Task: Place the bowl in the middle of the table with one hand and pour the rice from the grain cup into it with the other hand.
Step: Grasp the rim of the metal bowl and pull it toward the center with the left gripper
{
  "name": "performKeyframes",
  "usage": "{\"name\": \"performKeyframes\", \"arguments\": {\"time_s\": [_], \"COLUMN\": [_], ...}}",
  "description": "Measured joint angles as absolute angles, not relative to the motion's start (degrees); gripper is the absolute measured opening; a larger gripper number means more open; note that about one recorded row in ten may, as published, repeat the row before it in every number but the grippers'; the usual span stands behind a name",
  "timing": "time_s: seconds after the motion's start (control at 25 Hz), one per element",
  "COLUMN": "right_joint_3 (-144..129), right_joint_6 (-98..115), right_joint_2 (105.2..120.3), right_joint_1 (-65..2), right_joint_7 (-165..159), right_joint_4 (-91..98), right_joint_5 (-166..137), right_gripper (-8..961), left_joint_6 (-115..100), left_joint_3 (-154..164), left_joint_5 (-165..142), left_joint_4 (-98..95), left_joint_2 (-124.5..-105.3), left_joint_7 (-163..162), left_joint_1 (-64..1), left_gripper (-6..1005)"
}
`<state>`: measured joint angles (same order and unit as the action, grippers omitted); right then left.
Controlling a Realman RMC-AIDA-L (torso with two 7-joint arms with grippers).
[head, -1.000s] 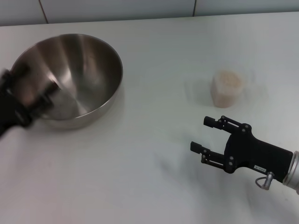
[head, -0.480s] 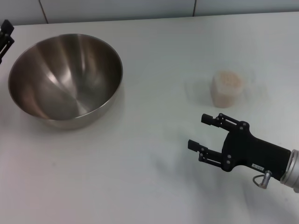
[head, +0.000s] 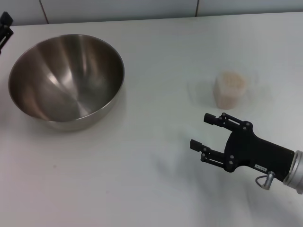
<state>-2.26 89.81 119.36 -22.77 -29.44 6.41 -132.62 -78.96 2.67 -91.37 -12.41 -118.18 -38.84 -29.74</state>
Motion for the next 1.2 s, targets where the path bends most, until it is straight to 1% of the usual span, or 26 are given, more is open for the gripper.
{"name": "performKeyframes", "arguments": {"time_s": [0.24, 0.48, 0.64, 0.92, 1.12, 1.2], "right_joint_3": [-2.3, -2.3, -2.3, -2.3, -2.3, -2.3], "right_joint_6": [89.8, 89.9, 89.9, 89.9, 89.9, 89.9], "right_joint_2": [119.36, 119.36, 119.36, 119.36, 119.36, 119.36], "right_joint_1": [-23.1, -23.0, -23.0, -23.0, -23.1, -23.1], "right_joint_7": [-29.4, -29.4, -29.4, -29.4, -29.4, -29.4], "right_joint_4": [6.4, 6.4, 6.4, 6.4, 6.4, 6.4], "right_joint_5": [-132.6, -132.6, -132.6, -132.6, -132.6, -132.6], "right_gripper": [745, 745, 745, 745, 745, 745], "left_joint_6": [-69.3, -60.8, -60.6, -63.6, -65.2, -66.4], "left_joint_3": [13.3, 33.6, 37.0, 39.0, 39.9, 40.2], "left_joint_5": [-94.2, -100.6, -110.4, -127.5, -130.9, -137.1], "left_joint_4": [-25.1, -41.9, -49.0, -55.3, -57.0, -58.4], "left_joint_2": [-118.01, -117.75, -117.72, -117.8, -117.74, -117.83], "left_joint_7": [-60.8, -84.9, -95.5, -108.2, -110.9, -113.6], "left_joint_1": [-31.2, -28.6, -28.3, -30.8, -31.6, -33.4], "left_gripper": [829, 829, 830, 830, 829, 829]}}
